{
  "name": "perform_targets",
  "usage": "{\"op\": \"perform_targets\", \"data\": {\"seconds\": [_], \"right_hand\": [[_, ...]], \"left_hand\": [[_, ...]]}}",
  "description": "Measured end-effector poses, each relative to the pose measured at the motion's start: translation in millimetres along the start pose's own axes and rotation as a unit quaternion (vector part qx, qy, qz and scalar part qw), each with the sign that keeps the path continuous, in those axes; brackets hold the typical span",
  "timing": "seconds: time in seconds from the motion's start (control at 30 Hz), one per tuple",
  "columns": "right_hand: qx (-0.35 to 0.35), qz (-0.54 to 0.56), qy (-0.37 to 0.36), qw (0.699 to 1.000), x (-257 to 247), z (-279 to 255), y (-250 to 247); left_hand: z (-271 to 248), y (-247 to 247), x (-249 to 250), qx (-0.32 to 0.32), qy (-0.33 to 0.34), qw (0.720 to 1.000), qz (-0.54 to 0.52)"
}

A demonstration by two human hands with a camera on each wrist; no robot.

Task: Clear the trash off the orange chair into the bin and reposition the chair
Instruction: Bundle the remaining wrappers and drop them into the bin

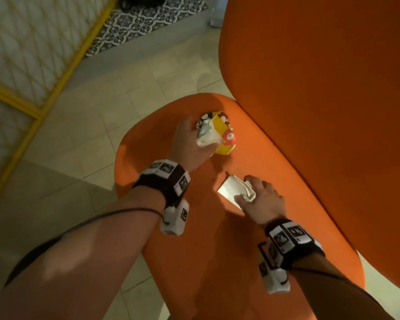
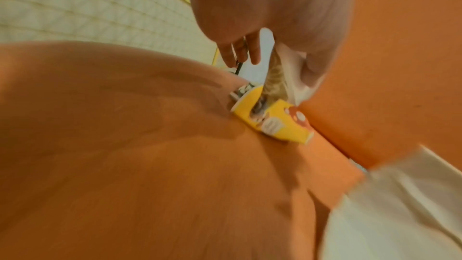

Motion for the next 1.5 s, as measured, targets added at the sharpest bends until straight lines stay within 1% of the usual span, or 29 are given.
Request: {"op": "perform_targets", "data": {"seconds": [0.03,0.07,0.13,0.17,0.23,0.33,0.43,0.47,0.5,0.6,0.7,0.8,0.83,0.9,1.0,1.1,1.17,1.23,1.3,1.37,1.43,1.5], "right_hand": [[0.0,0.048,0.003,0.999,5,-2,-1],[0.007,0.092,0.01,0.996,10,-3,-2],[0.03,0.146,0.028,0.988,19,-4,-4],[0.037,0.16,0.033,0.986,21,-4,-6],[0.056,0.179,0.031,0.982,25,-1,-10],[0.085,0.21,0.02,0.974,26,7,-22],[0.091,0.242,0.007,0.966,21,12,-29],[0.093,0.25,0.001,0.964,19,12,-29],[0.092,0.258,-0.003,0.962,18,12,-29],[0.069,0.278,-0.012,0.958,25,1,-18],[0.004,0.303,-0.01,0.953,33,-15,-1],[-0.046,0.28,-0.04,0.958,58,-27,25],[-0.066,0.261,-0.052,0.962,70,-28,33],[-0.082,0.224,-0.087,0.967,72,-50,27],[-0.097,0.174,-0.153,0.968,66,-83,17],[-0.13,0.156,-0.208,0.957,46,-118,23],[-0.147,0.152,-0.245,0.946,31,-144,44],[-0.17,0.133,-0.263,0.94,14,-176,71],[-0.201,0.112,-0.279,0.932,-3,-207,103],[-0.236,0.087,-0.293,0.922,-20,-241,136],[-0.271,0.038,-0.323,0.906,-39,-282,172],[-0.3,-0.003,-0.345,0.889,-54,-323,215]], "left_hand": [[15,2,8,-0.044,0.02,0.998,0.042],[28,7,14,-0.093,0.041,0.989,0.111],[50,19,19,-0.177,0.049,0.952,0.245],[57,25,19,-0.198,0.04,0.938,0.28],[66,32,15,-0.2,0.027,0.931,0.303],[67,36,13,-0.189,0.039,0.927,0.32],[49,43,11,-0.228,0.048,0.931,0.28],[40,45,11,-0.231,0.057,0.937,0.257],[30,46,11,-0.219,0.067,0.945,0.232],[-3,51,8,-0.15,0.074,0.968,0.189],[-48,50,3,-0.109,0.045,0.98,0.16],[-113,50,-9,-0.089,-0.041,0.989,0.114],[-138,49,-14,-0.071,-0.075,0.992,0.07],[-190,51,-28,-0.017,-0.142,0.989,-0.031],[-269,54,-45,0.036,-0.252,0.965,-0.069],[-347,56,-58,0.126,-0.299,0.936,-0.135],[-398,55,-72,0.172,-0.315,0.921,-0.153],[-445,51,-85,0.214,-0.353,0.896,-0.164],[-490,46,-101,0.264,-0.385,0.868,-0.171],[-533,43,-124,0.307,-0.41,0.833,-0.208],[-579,38,-151,0.348,-0.44,0.791,-0.245],[-630,35,-182,0.39,-0.472,0.742,-0.273]]}}
Point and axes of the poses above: each hand's wrist, its own z-axis towards the middle knuckle, its own y-axis out of the palm, x = y × z, the point moved 1 cm from there along z, towards the middle knuckle, and after that the axes turned 5 degrees about -z, right-handed, at the moved point
